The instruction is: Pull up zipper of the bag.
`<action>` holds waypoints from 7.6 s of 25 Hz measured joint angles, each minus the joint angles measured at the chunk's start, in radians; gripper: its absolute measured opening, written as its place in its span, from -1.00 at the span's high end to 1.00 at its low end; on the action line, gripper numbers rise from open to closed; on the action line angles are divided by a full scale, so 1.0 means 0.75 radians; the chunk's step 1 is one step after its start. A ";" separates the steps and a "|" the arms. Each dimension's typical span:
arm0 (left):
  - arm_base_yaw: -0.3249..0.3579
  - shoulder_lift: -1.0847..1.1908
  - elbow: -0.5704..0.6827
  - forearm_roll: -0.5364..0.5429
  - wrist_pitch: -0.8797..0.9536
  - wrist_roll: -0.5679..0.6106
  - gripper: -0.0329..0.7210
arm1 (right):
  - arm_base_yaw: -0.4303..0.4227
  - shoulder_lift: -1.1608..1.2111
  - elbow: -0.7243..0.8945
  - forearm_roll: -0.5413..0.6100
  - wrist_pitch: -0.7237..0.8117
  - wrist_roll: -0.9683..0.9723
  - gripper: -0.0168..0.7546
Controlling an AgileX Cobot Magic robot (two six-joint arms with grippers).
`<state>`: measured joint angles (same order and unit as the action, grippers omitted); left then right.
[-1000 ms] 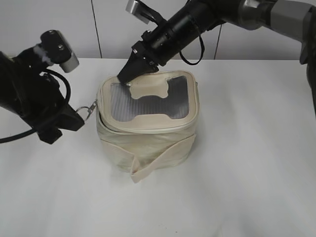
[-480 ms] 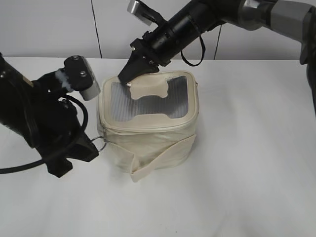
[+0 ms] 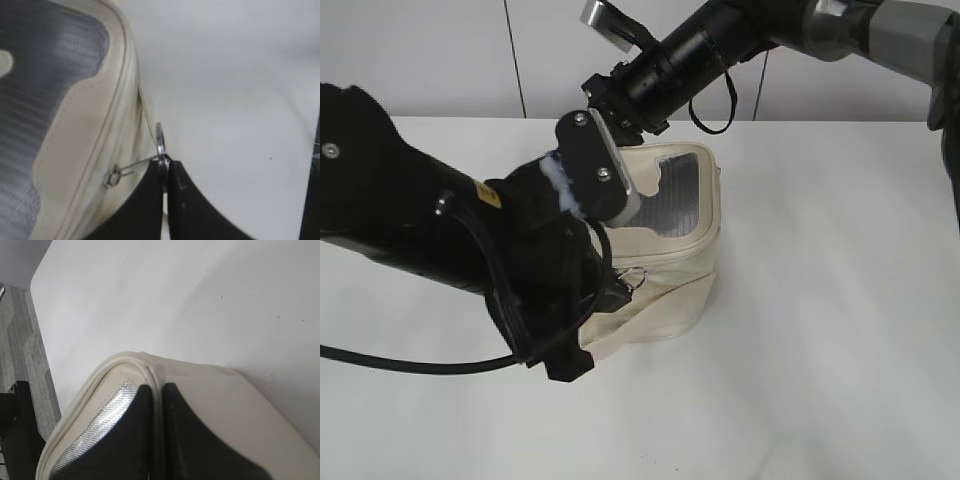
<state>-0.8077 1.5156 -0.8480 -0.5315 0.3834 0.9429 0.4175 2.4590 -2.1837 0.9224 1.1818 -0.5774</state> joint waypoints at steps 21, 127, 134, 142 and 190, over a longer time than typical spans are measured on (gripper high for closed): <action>0.172 -0.142 0.000 -0.087 0.377 -0.200 0.14 | -0.189 -0.106 -0.047 -0.082 0.031 0.066 0.02; 0.475 1.033 -1.541 -0.340 1.019 0.124 0.83 | -0.261 -0.525 1.522 1.199 -0.782 -2.181 0.27; 0.475 1.033 -1.541 -0.340 1.015 0.123 0.83 | -0.258 -0.528 1.514 1.115 -0.783 -1.927 0.93; 0.473 1.033 -1.541 -0.340 1.009 0.107 0.83 | -0.312 -0.680 1.653 0.976 -0.792 -1.760 0.93; 0.378 1.031 -1.534 -0.239 0.718 -0.457 0.80 | 0.281 -0.809 1.721 1.138 -0.959 -1.207 0.91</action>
<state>-0.5241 2.2887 -1.9988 -0.7111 0.9221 0.6001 0.6283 1.8521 -0.8933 1.7758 0.4629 -1.4828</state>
